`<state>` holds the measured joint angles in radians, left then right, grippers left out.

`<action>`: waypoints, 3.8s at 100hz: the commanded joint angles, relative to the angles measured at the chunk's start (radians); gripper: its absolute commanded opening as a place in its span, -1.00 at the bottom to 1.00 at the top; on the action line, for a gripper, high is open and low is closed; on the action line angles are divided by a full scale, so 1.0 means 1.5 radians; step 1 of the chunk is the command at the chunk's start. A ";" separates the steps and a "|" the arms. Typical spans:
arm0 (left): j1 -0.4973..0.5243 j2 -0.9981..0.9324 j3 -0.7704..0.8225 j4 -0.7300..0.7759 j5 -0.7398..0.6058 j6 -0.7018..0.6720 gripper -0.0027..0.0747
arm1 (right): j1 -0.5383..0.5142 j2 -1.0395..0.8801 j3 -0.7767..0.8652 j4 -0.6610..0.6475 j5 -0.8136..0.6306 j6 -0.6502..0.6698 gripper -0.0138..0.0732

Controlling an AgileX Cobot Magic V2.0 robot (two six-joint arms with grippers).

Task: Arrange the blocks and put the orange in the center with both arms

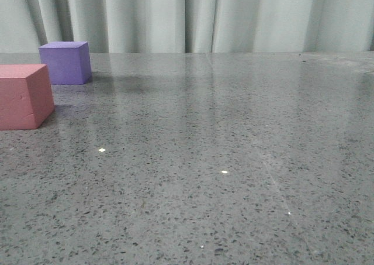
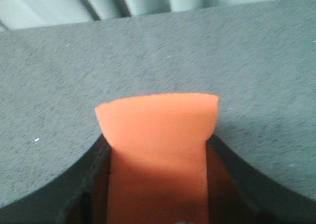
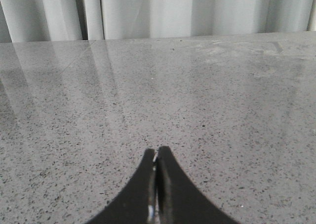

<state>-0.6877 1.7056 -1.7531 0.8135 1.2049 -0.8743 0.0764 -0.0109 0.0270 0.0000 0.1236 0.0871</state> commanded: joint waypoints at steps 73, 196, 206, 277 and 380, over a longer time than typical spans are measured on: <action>0.174 -0.183 0.336 -0.138 -0.392 0.006 -0.98 | -0.004 -0.016 -0.009 0.000 -0.057 -0.006 -0.84; 0.174 -0.097 0.364 -0.139 -0.425 0.012 -0.98 | -0.004 -0.016 -0.009 0.000 -0.057 -0.006 -0.84; 0.174 -0.091 0.364 -0.139 -0.424 0.012 -0.98 | -0.004 -0.016 -0.009 0.000 -0.057 -0.006 -0.84; 0.174 -0.063 0.364 -0.148 -0.429 0.027 0.18 | -0.004 -0.016 -0.009 0.000 -0.057 -0.006 -0.84; 0.174 -0.204 0.358 -0.184 -0.406 0.101 0.27 | -0.004 -0.016 -0.009 0.000 -0.057 -0.006 -0.84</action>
<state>-0.4278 1.4822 -1.1834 0.5263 0.6317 -0.7259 0.0764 -0.0109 0.0270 0.0000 0.1236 0.0871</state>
